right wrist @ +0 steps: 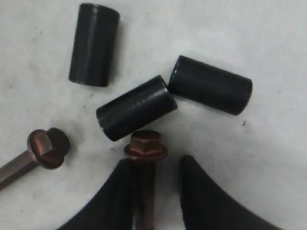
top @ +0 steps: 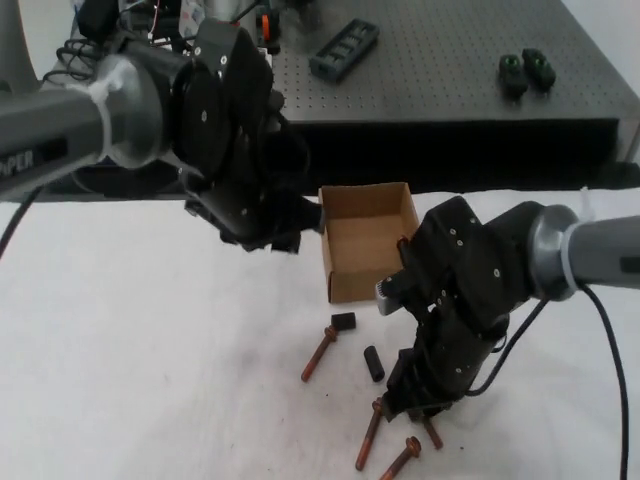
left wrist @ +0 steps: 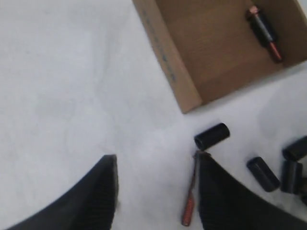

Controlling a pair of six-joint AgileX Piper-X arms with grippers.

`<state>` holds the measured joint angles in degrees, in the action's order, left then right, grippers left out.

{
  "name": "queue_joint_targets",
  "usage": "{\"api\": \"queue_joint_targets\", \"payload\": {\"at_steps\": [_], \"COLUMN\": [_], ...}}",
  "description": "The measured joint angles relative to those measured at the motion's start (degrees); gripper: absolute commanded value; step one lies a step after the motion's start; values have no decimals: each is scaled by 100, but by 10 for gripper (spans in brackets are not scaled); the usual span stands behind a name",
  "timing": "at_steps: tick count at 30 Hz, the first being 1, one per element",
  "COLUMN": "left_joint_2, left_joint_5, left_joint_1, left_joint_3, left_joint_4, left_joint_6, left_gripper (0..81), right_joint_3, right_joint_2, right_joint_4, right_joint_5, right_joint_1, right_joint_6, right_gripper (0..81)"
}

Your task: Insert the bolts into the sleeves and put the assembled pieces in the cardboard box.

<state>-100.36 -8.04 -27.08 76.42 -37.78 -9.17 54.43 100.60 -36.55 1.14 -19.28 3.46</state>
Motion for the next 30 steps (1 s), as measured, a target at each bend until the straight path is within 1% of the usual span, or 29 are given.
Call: {"api": "queue_joint_targets", "payload": {"at_steps": [5, 6, 7, 10, 14, 15, 16, 18, 19, 20, 21, 23, 27, 30], "left_joint_2": [-63, -152, -214, -553, -1233, -1233, -1421, -1759, -1934, -2245, -2399, -2743, -2967, -3047], "left_joint_5": [-387, -477, -515, -560, -595, -575, -534, -309, -190, -73, -47, 23, 48, 75], "left_joint_1": [-211, -401, -499, -893, -1387, -1409, -1508, -1693, -1781, -1897, -1921, -1927, -1927, -1927], "left_joint_3": [-51, -39, -16, 226, 1012, 1012, 1272, 1773, 2029, 2459, 2644, 2964, 3038, 3048], "left_joint_4": [44, 89, 90, 4, -361, -386, -515, -888, -1099, -1503, -1712, -2120, -2276, -2320], "left_joint_6": [87, 227, 318, 484, 695, 709, 765, 917, 981, 1032, 1061, 1111, 1110, 1122], "left_gripper": [365, 365, 365, 365, 365, 365, 365, 365, 365, 365, 365, 365, 365, 365], "right_joint_3": [92, 92, 95, -94, -538, -676, -786, -1073, -1344, -1477, -1708, -1868, -2005, -2034], "right_joint_2": [99, 99, 78, -238, -1125, -1415, -1690, -2211, -2639, -2852, -3210, -3522, -3859, -3910], "right_joint_4": [-70, -80, -79, -164, -321, -361, -428, -548, -630, -665, -711, -757, -823, -833], "right_joint_5": [-156, -156, -156, -147, -114, -114, -81, -81, -57, -28, 30, 257, 405, 422], "right_joint_1": [-14, -14, 17, 271, 862, 1047, 1188, 1563, 1846, 1980, 2180, 2330, 2452, 2457], "right_joint_6": [113, 111, 111, 86, -26, -60, -69, -82, -83, -83, -83, -83, -83, -83], "right_gripper": [11, 11, 11, 11, 11, 11, 11, 11, 11, 11, 11, 11, 11, 11]}}
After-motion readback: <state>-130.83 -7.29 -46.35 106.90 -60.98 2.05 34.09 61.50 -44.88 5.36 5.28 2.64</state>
